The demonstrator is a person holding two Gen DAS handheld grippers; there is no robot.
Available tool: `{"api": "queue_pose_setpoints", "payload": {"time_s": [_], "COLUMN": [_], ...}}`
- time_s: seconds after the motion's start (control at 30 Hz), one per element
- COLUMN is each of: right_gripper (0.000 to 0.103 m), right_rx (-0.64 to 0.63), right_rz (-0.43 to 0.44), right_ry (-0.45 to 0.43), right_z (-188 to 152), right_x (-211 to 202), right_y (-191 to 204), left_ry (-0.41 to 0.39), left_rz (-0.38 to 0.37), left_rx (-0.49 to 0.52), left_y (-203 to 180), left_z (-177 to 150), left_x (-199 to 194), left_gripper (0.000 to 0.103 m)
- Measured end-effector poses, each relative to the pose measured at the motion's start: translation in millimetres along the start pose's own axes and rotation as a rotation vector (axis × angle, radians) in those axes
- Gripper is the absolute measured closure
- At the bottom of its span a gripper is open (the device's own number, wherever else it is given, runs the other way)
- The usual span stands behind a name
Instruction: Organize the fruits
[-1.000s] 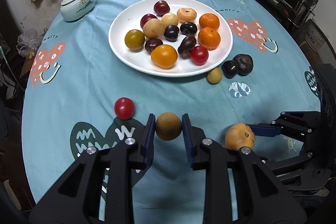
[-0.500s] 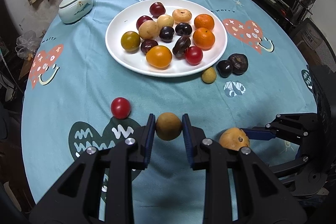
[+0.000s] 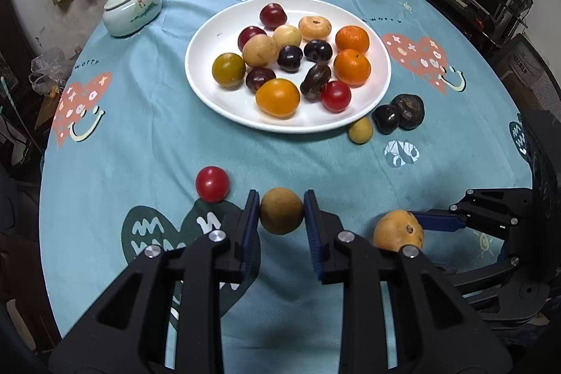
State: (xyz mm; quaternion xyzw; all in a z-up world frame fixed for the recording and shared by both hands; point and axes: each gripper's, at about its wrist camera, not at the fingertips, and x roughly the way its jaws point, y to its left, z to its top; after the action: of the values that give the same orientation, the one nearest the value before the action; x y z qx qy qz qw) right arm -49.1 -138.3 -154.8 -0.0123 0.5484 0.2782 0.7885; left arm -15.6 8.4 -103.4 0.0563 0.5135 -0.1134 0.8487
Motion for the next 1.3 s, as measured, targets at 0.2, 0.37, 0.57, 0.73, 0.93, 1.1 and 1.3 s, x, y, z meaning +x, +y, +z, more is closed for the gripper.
{"api": "queue_pose_setpoints", "payload": {"time_s": [0.2,0.37,0.57,0.73,0.93,1.1,1.3], "right_gripper": [0.058,0.058,0.058,0.058,0.058,0.058,0.058], "right_rx": [0.013,0.026,0.027,0.030,0.034,0.034,0.035], "right_rz": [0.005,-0.003,0.001,0.005,0.009,0.015,0.026], "right_ry": [-0.002,-0.002,0.003,0.014,0.021,0.030,0.035], "right_z": [-1,0,1,3,6,9,10], "right_x": [-2,-2,-1,1,5,8,10], "right_y": [-4,-8,-9,-11,-15,-17,-19], "left_ry": [0.021,0.011,0.017,0.013,0.029,0.041,0.052], "left_rz": [-0.004,-0.007,-0.012,-0.022,-0.030,-0.031,-0.040], "left_rx": [0.004,0.017,0.022,0.028,0.031,0.026,0.029], "left_y": [-3,-5,-6,-7,-7,-5,-6], "left_z": [-1,5,9,15,19,21,23], "left_x": [6,6,8,10,18,23,29], "left_gripper": [0.077,0.077,0.077,0.077,0.077,0.077,0.077]}}
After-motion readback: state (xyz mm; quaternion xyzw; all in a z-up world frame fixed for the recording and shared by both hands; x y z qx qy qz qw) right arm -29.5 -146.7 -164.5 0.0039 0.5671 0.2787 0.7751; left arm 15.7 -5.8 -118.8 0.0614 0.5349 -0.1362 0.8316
